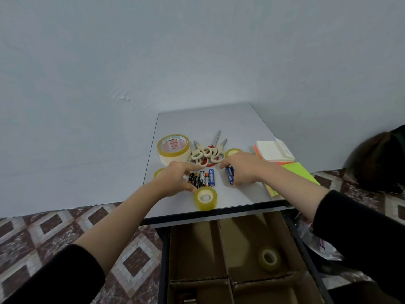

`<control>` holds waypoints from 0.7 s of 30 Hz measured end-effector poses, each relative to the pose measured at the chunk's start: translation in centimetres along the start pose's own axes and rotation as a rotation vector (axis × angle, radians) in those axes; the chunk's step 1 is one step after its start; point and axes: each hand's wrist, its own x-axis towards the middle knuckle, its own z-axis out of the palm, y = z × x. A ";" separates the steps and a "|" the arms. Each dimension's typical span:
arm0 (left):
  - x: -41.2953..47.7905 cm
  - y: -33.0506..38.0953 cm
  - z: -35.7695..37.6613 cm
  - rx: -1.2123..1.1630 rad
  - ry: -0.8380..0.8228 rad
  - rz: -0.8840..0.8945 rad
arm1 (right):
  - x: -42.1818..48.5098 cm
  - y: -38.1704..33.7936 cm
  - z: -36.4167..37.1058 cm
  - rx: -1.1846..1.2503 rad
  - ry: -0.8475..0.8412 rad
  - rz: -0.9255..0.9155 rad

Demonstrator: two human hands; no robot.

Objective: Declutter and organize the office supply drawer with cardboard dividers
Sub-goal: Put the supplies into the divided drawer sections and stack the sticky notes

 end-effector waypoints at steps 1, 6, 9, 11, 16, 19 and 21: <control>0.1 0.0 0.1 0.010 0.003 0.005 | 0.0 0.1 0.1 0.001 -0.001 0.003; 0.4 -0.3 0.1 0.042 -0.006 0.015 | 0.4 0.4 0.4 0.013 -0.006 0.017; 0.4 -0.3 0.0 0.038 -0.024 0.012 | 0.6 0.5 0.5 0.009 -0.001 0.019; 0.5 -0.5 -0.1 0.036 -0.030 0.011 | 0.6 0.5 0.5 0.006 0.009 0.018; 1.0 -0.6 -0.4 0.065 -0.062 0.004 | 0.6 0.5 0.4 0.011 0.011 0.003; 1.3 -0.4 -0.5 0.090 -0.091 -0.003 | 0.5 0.5 0.2 0.001 0.018 -0.005; 1.4 -0.2 -0.5 0.118 -0.105 -0.004 | 0.4 0.4 0.2 -0.007 0.023 -0.008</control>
